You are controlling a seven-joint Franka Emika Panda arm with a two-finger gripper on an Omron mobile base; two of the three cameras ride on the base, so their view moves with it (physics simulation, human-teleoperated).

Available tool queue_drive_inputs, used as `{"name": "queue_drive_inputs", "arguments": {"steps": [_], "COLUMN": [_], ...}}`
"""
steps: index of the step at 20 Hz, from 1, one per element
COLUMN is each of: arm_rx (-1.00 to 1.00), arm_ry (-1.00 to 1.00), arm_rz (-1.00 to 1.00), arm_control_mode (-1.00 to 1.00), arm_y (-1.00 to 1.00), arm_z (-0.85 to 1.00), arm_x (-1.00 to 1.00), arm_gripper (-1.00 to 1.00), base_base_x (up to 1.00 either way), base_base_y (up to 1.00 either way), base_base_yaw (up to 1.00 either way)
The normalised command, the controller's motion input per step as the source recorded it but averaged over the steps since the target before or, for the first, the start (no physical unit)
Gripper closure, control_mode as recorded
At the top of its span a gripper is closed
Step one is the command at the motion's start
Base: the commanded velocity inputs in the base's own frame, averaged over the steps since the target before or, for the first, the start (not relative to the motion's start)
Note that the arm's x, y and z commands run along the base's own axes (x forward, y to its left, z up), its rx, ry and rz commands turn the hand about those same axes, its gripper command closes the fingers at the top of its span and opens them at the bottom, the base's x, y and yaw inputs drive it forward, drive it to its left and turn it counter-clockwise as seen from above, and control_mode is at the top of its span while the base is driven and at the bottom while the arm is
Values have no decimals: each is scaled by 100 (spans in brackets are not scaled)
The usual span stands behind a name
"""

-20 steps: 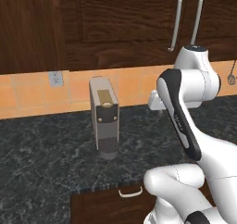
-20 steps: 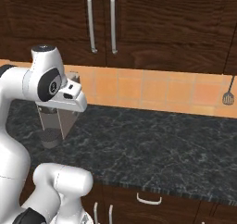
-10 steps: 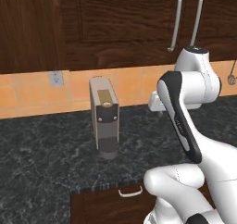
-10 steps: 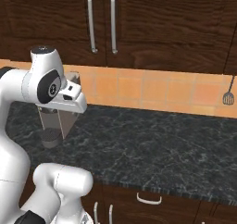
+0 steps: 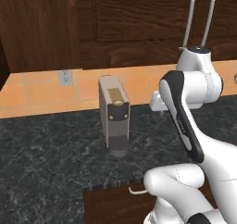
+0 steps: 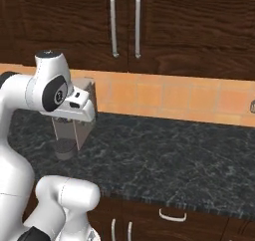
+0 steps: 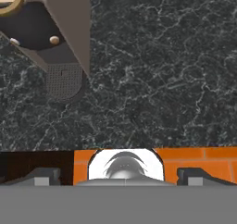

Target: Navigate to the coffee machine.

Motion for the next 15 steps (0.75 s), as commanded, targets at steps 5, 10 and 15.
{"name": "queue_drive_inputs", "arguments": {"steps": [5, 10, 15], "arm_rx": [0, 0, 0], "arm_ry": [0, 0, 0], "arm_rz": [0, 0, 0], "arm_control_mode": [100, 100, 100], "arm_y": [0, 0, 0], "arm_z": [0, 0, 0], "arm_x": [0, 0, 0], "arm_gripper": [-100, -100, -100], "base_base_x": [14, 25, 0], "base_base_y": [100, 74, 0], "base_base_yaw": [3, 2, 0]}}
